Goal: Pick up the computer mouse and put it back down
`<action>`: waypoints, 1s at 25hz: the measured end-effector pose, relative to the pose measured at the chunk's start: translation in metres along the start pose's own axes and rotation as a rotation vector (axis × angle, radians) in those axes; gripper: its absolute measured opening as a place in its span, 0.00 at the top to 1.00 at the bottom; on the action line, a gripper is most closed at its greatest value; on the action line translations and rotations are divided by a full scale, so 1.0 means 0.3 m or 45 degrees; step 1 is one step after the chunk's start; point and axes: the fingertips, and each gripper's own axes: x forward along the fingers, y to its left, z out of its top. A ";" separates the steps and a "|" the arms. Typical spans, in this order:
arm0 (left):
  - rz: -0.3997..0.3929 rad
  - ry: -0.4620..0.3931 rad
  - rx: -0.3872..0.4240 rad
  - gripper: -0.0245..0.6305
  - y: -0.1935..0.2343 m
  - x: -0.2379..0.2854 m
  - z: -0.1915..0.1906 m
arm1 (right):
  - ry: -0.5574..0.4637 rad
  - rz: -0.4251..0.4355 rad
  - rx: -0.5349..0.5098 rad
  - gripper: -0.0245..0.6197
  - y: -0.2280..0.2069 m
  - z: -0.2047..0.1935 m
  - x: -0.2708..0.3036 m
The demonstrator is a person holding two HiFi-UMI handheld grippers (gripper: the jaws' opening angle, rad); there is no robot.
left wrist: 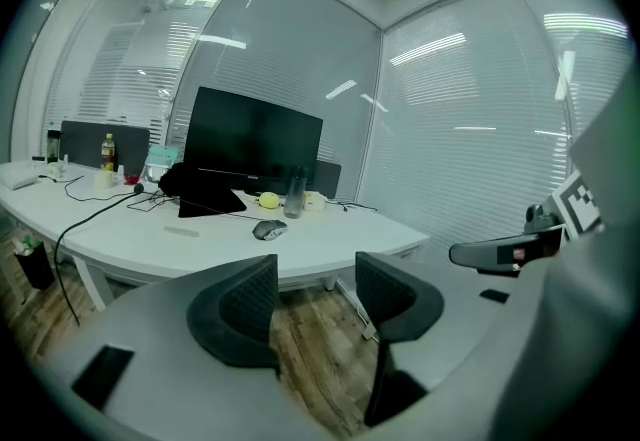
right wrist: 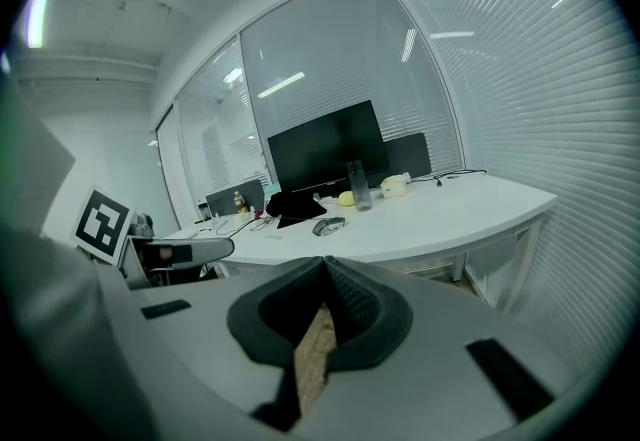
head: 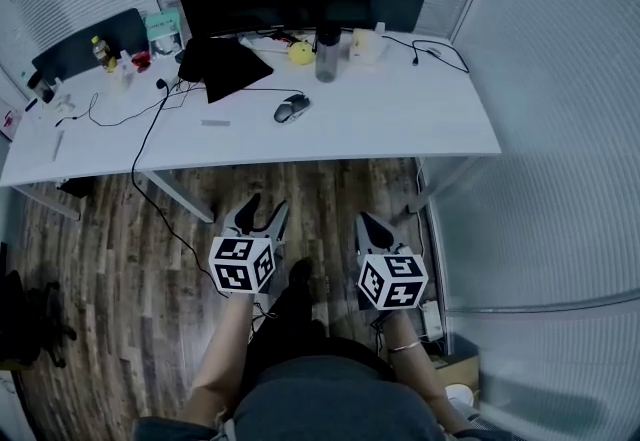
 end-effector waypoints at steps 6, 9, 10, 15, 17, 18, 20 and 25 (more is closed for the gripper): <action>-0.012 0.011 0.018 0.60 0.096 0.174 0.061 | 0.022 -0.033 0.006 0.95 -0.052 0.063 0.168; -0.008 0.013 0.026 0.59 0.151 0.251 0.105 | 0.022 -0.035 0.002 0.95 -0.067 0.119 0.252; -0.008 0.015 0.031 0.58 0.168 0.276 0.120 | 0.024 -0.037 0.005 0.95 -0.072 0.135 0.280; -0.018 0.033 0.051 0.57 0.245 0.388 0.171 | 0.032 -0.043 0.024 0.95 -0.079 0.182 0.405; -0.023 0.043 0.061 0.57 0.269 0.430 0.186 | 0.039 -0.045 0.027 0.95 -0.082 0.194 0.445; -0.027 0.049 0.068 0.57 0.279 0.452 0.192 | 0.042 -0.048 0.030 0.95 -0.086 0.200 0.464; -0.040 0.066 0.089 0.57 0.293 0.497 0.201 | 0.044 -0.064 0.039 0.95 -0.102 0.212 0.496; -0.080 0.104 0.122 0.56 0.320 0.592 0.208 | 0.038 -0.107 0.055 0.95 -0.134 0.247 0.560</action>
